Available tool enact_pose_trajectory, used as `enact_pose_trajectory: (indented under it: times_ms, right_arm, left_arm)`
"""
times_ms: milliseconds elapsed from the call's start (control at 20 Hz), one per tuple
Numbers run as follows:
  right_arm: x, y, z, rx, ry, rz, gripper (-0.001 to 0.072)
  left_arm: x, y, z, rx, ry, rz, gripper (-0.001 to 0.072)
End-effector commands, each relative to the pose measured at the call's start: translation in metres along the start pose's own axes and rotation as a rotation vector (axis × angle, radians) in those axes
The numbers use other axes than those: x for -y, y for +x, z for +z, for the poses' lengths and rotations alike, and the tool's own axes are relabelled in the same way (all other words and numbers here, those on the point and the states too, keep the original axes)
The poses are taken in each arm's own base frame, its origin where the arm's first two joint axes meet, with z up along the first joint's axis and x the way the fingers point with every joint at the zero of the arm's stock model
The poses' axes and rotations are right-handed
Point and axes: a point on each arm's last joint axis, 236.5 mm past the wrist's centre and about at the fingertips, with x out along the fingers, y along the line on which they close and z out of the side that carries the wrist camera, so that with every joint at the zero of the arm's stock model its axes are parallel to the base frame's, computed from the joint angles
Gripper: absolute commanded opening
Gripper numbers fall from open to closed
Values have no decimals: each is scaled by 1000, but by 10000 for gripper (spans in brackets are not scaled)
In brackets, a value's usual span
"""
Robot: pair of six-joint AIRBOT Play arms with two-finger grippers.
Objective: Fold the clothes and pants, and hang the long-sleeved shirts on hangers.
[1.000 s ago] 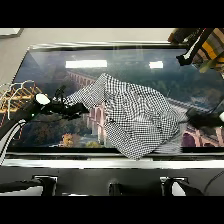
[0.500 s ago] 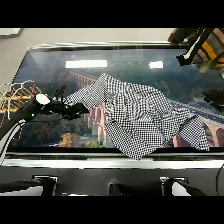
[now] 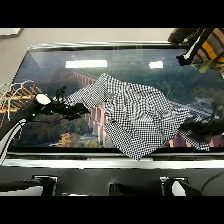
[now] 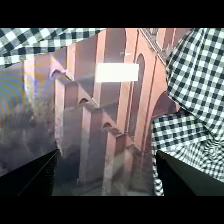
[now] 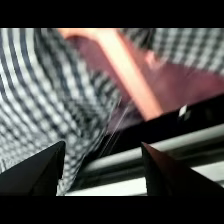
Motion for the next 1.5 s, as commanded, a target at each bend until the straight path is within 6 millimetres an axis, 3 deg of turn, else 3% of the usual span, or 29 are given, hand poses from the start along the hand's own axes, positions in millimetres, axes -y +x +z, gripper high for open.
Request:
enact_pose_trajectory:
  times_ms: [0, 150, 550, 700, 750, 800, 900, 1150, 1450]
  right_arm:
    - [-12, 48, -63, -61, 87, 163, 553]
    - [-11, 73, -73, -49, 118, 206, 554]
    - [-25, 69, -28, 139, 162, 289, 553]
    - [-31, 77, -23, 120, 193, 333, 543]
    - [-32, 82, -25, 98, 199, 342, 504]
    - [-32, 87, -27, 75, 197, 349, 384]
    - [-35, 90, -33, 44, 167, 362, 38]
    - [-45, 84, -48, -13, 139, 393, 35]
    - [-49, 80, -55, -37, 130, 408, 36]
  left_arm:
    - [14, 8, 0, -13, -18, -80, 713]
    - [18, 19, -2, -33, -53, -117, 713]
    - [27, 49, -27, -118, -22, -105, 713]
    - [33, 57, -31, -132, -4, -104, 713]
    - [35, 58, -30, -124, 1, -103, 713]
    - [35, 59, -29, -118, 1, -102, 713]
    - [34, 60, -28, -112, 0, -100, 713]
    - [46, 66, -32, -118, 31, -145, 713]
    - [61, 95, -59, -189, 23, -169, 712]
